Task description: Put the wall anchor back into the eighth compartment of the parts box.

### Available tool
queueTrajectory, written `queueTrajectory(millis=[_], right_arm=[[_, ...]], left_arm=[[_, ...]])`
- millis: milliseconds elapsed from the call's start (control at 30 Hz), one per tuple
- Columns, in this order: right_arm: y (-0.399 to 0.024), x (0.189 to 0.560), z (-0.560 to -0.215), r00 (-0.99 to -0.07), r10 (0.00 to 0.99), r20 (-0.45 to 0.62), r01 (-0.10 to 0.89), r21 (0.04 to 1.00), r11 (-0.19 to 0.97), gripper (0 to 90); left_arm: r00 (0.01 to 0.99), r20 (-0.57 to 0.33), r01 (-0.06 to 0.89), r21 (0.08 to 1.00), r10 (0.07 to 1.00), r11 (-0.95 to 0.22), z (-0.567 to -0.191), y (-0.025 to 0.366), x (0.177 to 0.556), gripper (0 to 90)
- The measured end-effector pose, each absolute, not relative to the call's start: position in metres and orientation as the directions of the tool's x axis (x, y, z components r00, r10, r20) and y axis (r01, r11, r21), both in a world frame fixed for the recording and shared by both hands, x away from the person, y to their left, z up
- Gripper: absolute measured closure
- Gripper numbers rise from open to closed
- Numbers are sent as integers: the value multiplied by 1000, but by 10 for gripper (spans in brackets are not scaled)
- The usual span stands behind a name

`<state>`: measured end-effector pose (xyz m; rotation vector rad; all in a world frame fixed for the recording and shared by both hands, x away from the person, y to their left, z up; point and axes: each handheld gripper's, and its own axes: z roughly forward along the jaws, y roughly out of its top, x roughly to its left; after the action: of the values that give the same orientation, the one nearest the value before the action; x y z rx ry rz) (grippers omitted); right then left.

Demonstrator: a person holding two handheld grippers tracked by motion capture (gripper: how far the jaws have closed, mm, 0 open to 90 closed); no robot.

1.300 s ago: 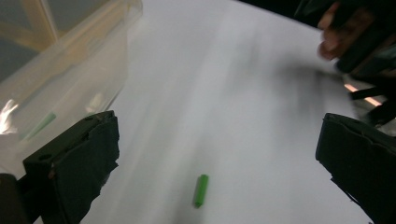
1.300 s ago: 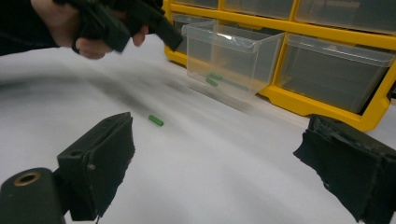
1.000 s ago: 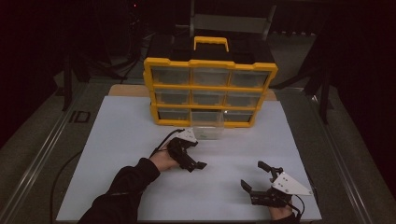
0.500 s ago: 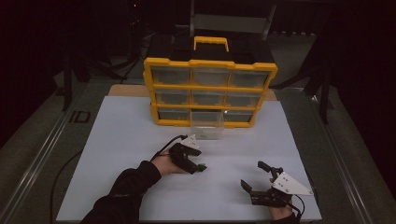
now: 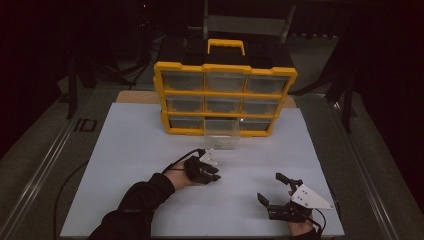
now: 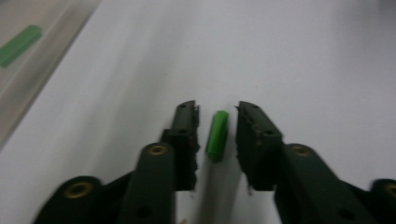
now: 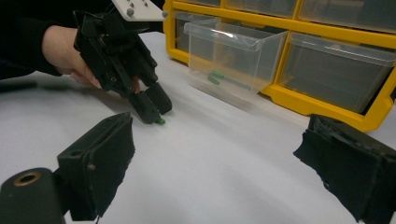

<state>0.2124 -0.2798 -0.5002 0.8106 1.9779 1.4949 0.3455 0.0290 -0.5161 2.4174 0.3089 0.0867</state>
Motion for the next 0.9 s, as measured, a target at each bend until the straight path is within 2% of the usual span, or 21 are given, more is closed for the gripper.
queueTrajectory(millis=[267,600,900], right_arm=[[-279,212,-500,-681,730,-55,149,966,211,89],[-281,212,-500,-677,734,-51,149,967,205,89],[-281,212,-500,-677,734,-50,149,968,204,89]], left_arm=[[965,-74,241,622,251,-745,-514,26,350,839],[954,-106,285,608,280,-741,-507,29,357,847],[963,-90,251,631,253,-734,-483,36,361,848]])
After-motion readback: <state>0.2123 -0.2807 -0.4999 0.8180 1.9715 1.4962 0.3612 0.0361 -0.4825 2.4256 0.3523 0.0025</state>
